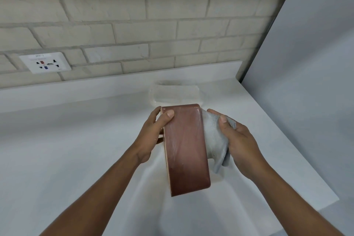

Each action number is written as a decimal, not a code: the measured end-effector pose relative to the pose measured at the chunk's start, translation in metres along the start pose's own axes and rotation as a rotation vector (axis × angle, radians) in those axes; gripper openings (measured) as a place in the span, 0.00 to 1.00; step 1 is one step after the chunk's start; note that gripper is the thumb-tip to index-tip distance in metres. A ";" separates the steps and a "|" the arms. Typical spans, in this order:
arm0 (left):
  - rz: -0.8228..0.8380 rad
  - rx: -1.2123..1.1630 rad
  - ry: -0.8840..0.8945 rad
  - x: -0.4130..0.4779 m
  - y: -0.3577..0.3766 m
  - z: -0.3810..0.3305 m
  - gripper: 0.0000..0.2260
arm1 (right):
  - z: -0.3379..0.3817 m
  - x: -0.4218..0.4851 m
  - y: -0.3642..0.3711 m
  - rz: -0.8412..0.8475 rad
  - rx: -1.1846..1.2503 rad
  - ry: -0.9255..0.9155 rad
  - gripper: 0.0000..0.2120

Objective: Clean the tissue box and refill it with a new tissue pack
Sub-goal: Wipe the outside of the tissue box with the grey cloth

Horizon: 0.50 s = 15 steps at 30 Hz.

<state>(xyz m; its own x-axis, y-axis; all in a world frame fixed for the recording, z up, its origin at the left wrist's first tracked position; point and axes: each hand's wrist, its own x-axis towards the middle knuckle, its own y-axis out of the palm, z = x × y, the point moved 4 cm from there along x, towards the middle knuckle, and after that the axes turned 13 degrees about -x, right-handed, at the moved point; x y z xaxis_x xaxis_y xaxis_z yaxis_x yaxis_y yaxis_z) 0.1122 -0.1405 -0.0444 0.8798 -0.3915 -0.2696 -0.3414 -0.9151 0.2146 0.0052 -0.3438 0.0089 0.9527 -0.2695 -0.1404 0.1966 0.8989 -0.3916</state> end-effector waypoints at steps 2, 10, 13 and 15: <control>-0.017 -0.011 -0.046 0.001 -0.002 0.005 0.40 | -0.002 0.001 0.001 0.001 0.002 0.016 0.13; -0.078 -0.011 -0.258 0.011 -0.014 0.018 0.31 | -0.015 0.010 -0.022 -0.316 0.093 0.225 0.16; -0.098 0.012 -0.320 0.016 -0.018 0.021 0.31 | -0.017 0.011 -0.026 -0.315 0.053 0.218 0.16; -0.099 0.035 -0.339 0.018 -0.020 0.023 0.32 | -0.017 0.012 -0.023 -0.249 0.023 0.189 0.15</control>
<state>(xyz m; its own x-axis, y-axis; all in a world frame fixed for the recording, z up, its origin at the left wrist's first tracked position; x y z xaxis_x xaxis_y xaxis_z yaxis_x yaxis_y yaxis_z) 0.1274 -0.1319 -0.0754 0.7514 -0.3051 -0.5851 -0.2761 -0.9507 0.1412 0.0080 -0.3732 0.0008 0.8150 -0.5398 -0.2106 0.4256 0.8043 -0.4147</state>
